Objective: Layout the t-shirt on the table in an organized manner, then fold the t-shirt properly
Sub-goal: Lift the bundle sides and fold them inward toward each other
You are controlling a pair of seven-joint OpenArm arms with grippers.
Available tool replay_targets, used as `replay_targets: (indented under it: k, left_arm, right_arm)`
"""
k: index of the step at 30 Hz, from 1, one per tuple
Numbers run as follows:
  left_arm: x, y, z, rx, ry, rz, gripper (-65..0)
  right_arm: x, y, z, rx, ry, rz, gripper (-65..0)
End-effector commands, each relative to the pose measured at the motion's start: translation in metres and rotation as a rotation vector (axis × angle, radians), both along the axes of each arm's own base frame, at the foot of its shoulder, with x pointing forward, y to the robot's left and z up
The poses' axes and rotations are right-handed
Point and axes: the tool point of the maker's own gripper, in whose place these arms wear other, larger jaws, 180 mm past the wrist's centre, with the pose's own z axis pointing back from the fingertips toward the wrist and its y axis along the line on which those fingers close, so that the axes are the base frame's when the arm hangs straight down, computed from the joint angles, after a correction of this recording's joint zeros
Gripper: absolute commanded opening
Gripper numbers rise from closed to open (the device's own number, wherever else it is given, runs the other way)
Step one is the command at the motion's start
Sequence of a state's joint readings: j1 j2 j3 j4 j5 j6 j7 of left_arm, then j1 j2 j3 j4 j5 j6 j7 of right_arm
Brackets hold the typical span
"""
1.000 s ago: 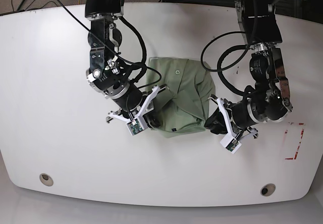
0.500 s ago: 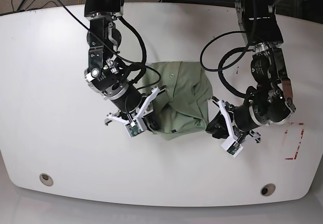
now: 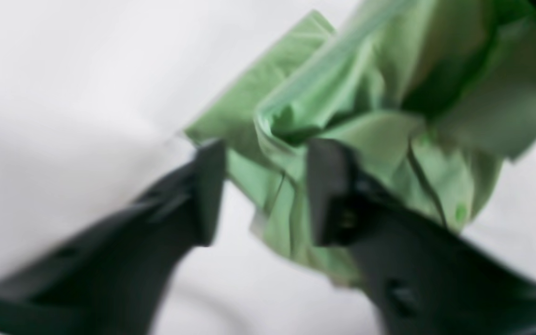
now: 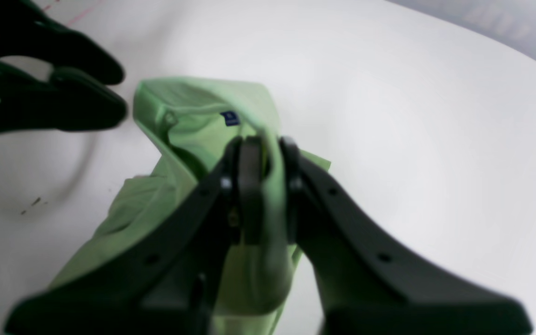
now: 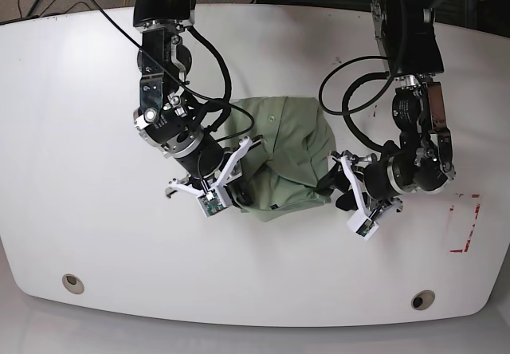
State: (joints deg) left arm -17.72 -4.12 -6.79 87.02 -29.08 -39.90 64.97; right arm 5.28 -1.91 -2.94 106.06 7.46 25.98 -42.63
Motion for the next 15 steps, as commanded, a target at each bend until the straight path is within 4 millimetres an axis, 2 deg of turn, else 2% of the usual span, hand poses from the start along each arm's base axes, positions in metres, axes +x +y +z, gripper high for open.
replay_targets:
  k: [1,15]
  left_arm:
    - [0.011,-0.005,0.017,-0.051,-0.058,-0.002,-27.5]
    - [0.012,-0.009,-0.013,-0.105,0.03,0.015,-27.6]
  right_arm:
    - [0.007,0.003,0.021,0.027,-0.069,0.005,-59.8]
    - [0.007,0.002,0.022,0.027,-0.072,0.005,-59.8]
